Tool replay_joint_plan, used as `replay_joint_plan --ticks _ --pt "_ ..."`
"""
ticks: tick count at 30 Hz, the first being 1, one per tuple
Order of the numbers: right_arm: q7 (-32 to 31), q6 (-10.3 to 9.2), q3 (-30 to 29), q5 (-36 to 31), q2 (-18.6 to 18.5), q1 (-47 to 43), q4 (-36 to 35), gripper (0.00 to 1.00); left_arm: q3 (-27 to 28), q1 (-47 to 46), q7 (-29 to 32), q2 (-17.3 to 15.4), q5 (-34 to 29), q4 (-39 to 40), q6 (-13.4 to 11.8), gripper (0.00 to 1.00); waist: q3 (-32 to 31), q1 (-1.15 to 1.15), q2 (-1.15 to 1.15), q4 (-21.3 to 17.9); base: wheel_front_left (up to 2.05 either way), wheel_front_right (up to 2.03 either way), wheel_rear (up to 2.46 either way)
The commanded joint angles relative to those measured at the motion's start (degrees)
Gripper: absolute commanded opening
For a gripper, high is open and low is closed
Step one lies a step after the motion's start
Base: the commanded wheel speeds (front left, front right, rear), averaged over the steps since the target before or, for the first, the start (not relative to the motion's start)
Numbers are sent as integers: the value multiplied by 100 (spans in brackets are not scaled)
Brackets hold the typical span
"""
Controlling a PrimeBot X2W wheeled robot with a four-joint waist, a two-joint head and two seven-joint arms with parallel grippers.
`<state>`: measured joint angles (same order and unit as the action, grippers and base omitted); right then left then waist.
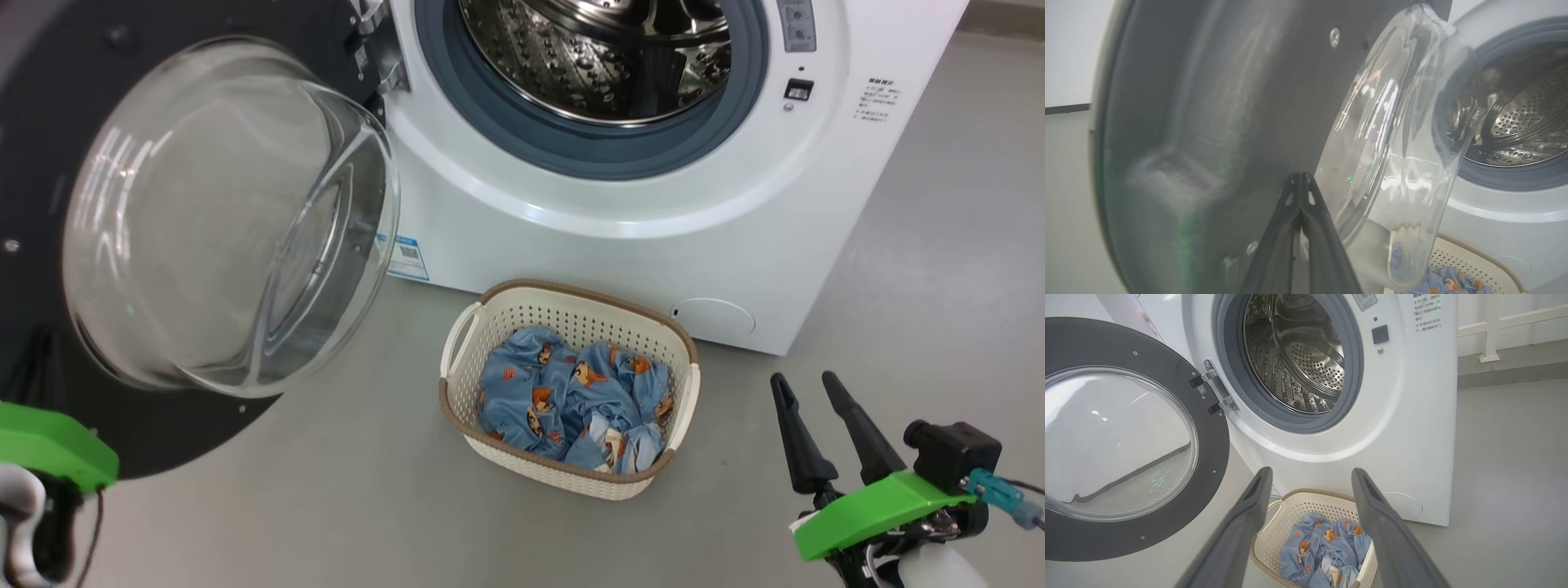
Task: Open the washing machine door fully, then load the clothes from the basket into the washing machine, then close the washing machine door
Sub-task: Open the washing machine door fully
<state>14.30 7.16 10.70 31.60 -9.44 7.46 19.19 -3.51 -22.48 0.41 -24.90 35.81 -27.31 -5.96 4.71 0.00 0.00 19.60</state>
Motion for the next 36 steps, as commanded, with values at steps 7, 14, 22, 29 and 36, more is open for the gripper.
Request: replay_joint_plan --ticks 7,14,22,29,36 --pt "70 33 93 -119 -62 351 -120 100 145 -974 -72 -633 -104 -760 264 0 237 0 0 45 0 0 0" --pt "70 33 136 -123 -26 433 -97 100 4 -1599 -251 -844 -280 -1646 427 0 327 0 0 38 0 0 0" --pt "70 33 155 -104 -10 497 -71 100 -116 -2055 -393 -867 -354 -2322 539 0 420 0 0 8 0 0 0" --pt "70 33 133 -85 -20 498 -52 100 -204 -2306 -581 -846 -382 -2767 652 0 392 0 0 3 0 0 0" --pt "70 33 122 -76 -24 479 -50 100 -298 -2462 -719 -770 -385 -3082 782 0 357 0 0 53 0 0 0"
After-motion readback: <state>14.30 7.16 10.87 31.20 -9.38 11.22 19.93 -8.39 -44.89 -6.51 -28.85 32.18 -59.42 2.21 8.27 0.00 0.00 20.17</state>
